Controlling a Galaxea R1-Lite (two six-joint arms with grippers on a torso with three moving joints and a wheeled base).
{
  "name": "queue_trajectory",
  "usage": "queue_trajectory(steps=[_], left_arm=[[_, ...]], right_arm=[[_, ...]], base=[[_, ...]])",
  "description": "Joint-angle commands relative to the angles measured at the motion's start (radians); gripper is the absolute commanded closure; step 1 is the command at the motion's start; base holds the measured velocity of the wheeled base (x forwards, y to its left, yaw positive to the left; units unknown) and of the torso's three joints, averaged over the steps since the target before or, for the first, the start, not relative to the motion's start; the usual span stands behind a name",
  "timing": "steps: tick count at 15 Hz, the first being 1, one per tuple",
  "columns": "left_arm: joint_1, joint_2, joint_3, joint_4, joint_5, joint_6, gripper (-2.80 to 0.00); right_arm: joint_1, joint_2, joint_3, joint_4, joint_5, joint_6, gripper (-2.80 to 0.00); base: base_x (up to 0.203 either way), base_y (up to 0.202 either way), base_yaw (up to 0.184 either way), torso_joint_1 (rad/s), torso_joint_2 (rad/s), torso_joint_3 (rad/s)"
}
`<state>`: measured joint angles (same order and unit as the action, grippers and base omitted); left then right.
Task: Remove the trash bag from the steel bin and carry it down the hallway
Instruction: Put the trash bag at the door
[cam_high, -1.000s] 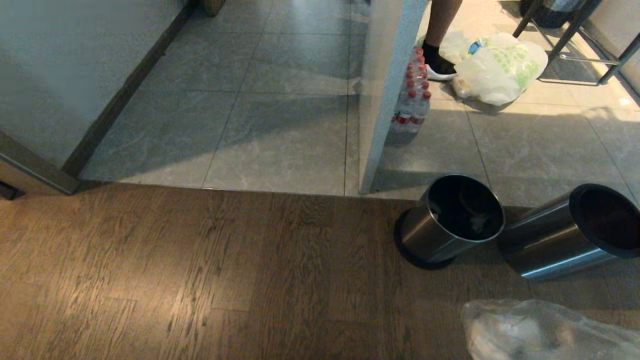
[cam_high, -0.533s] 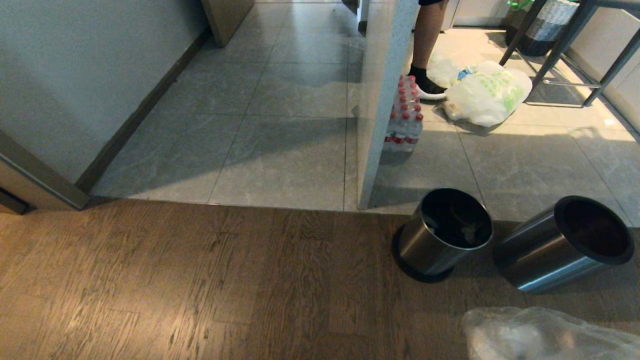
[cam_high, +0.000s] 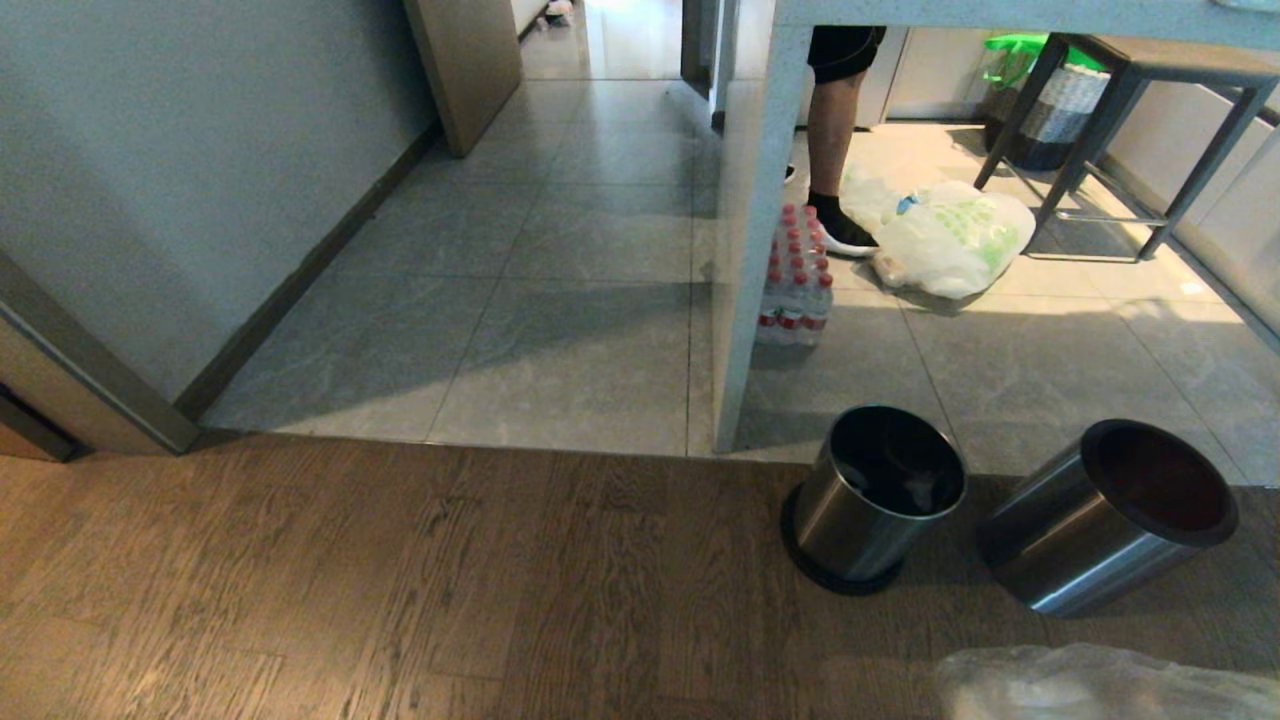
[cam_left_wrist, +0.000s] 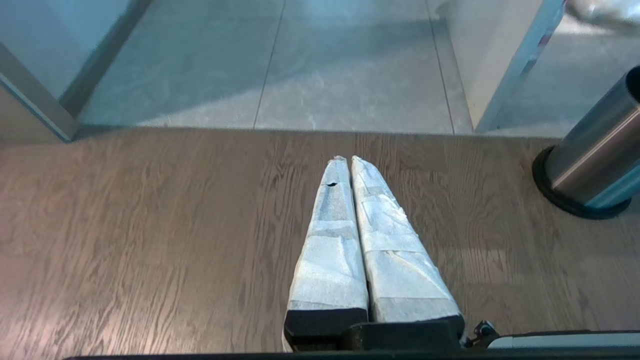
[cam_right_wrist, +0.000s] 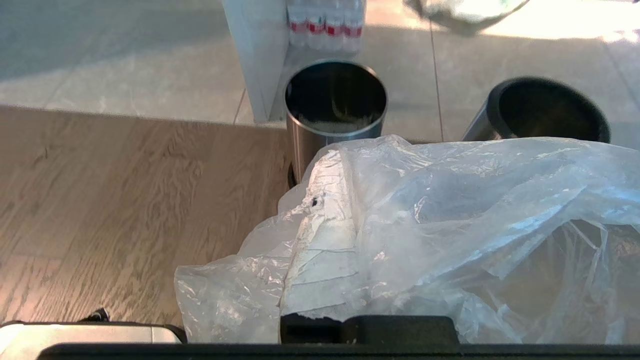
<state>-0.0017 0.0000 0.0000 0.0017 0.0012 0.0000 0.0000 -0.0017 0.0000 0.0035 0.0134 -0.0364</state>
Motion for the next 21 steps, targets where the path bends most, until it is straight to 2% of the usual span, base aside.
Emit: queue_trajectory(steps=[1,16,21], left_arm=[[0.000,0.000,0.000,0.000,0.000,0.000,0.00],[0.000,0.000,0.000,-0.002,0.000,0.004,0.00],[0.000,0.000,0.000,0.000,0.000,0.002,0.00]], right_arm=[[0.000,0.002,0.002,0.000,0.000,0.000,0.00],[0.000,0.002,0.002,0.000,0.000,0.000,0.00],[0.000,0.002,0.002,0.000,0.000,0.000,0.00]], base=[[0.000,0.000,0.000,0.002,0.00,0.206],[0.000,0.000,0.000,0.001,0.00,0.204],[0.000,0.000,0.000,0.000,0.00,0.045]])
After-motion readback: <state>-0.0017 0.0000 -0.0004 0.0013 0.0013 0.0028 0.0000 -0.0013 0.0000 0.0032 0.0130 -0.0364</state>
